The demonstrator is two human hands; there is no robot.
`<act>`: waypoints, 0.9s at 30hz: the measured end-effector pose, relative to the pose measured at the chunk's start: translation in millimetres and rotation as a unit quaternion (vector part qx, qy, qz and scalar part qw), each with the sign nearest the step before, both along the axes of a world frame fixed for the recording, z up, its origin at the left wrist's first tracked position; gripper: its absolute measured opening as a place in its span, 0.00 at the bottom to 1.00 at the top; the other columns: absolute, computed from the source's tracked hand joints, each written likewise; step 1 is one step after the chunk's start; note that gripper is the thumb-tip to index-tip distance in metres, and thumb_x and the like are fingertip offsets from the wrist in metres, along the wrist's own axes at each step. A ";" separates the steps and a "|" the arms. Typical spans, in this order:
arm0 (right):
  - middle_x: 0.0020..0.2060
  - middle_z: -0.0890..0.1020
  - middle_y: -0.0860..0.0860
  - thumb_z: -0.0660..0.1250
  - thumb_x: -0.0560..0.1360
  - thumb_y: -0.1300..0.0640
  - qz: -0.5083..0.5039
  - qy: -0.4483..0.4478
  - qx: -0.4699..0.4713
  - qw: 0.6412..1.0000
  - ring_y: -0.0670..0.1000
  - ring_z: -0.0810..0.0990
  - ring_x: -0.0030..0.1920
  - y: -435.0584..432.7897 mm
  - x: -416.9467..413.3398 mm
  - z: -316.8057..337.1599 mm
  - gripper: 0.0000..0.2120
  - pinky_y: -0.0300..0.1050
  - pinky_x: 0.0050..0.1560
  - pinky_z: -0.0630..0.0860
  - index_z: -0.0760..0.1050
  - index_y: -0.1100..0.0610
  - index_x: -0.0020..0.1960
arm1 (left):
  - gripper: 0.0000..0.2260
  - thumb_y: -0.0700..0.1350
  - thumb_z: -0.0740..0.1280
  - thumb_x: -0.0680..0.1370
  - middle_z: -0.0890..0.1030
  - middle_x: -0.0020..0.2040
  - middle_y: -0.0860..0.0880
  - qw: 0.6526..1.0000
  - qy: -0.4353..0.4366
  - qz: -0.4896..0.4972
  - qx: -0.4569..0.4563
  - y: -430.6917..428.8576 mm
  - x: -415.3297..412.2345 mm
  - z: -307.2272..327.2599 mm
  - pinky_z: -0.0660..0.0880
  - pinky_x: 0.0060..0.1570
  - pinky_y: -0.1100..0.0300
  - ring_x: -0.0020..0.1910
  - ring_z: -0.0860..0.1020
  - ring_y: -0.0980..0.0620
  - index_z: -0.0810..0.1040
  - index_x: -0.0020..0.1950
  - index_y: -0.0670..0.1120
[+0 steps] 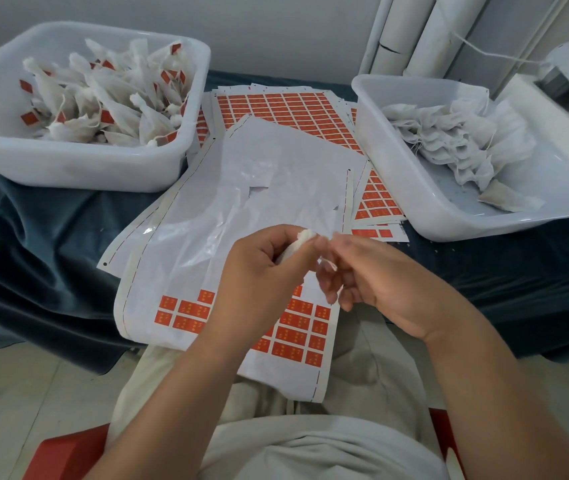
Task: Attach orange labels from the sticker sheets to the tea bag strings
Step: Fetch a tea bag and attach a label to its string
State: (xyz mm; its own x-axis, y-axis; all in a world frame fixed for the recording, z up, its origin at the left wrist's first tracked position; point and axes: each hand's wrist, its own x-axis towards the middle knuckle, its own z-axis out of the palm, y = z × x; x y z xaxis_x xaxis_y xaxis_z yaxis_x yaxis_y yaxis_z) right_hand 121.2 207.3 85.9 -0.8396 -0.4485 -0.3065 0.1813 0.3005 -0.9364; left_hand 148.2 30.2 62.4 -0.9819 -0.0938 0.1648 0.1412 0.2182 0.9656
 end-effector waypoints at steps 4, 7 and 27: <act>0.34 0.78 0.51 0.64 0.79 0.39 0.023 0.042 -0.011 0.999 0.49 0.74 0.35 2.6 4.5 -1.9 0.17 0.43 0.41 0.74 0.77 0.49 0.38 | 0.09 0.57 0.69 0.81 0.83 0.36 0.58 1.000 -0.009 -0.005 0.017 0.0 -0.3 1.0 0.73 0.32 0.72 0.34 0.80 0.58 0.83 0.43 0.58; 0.31 0.74 0.52 0.64 0.77 0.43 0.017 0.009 -0.062 0.998 0.50 0.70 0.32 0.6 4.0 -1.4 0.16 0.43 0.37 0.71 0.73 0.50 0.35 | 0.13 0.59 0.69 0.81 0.82 0.34 0.57 0.998 -0.039 0.005 0.046 -3.0 -1.7 1.3 0.71 0.30 0.72 0.30 0.78 0.60 0.83 0.40 0.55; 0.24 0.67 0.47 0.65 0.76 0.54 -0.118 0.031 -0.313 0.942 0.46 0.63 0.25 -20.8 8.7 -18.0 0.16 0.38 0.29 0.68 0.68 0.53 0.30 | 0.16 0.54 0.62 0.86 0.83 0.35 0.56 0.992 -0.079 -0.026 0.100 3.4 1.3 2.4 0.74 0.33 0.71 0.32 0.79 0.62 0.83 0.41 0.56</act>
State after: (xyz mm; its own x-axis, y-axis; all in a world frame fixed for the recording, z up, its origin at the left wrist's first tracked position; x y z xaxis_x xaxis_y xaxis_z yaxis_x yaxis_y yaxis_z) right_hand 129.9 186.5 68.0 -0.9463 -0.3232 0.0094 0.1125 -0.3562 -0.9276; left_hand 149.5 33.6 64.8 -0.9983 -0.0576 -0.0081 -0.0091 0.0165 0.9998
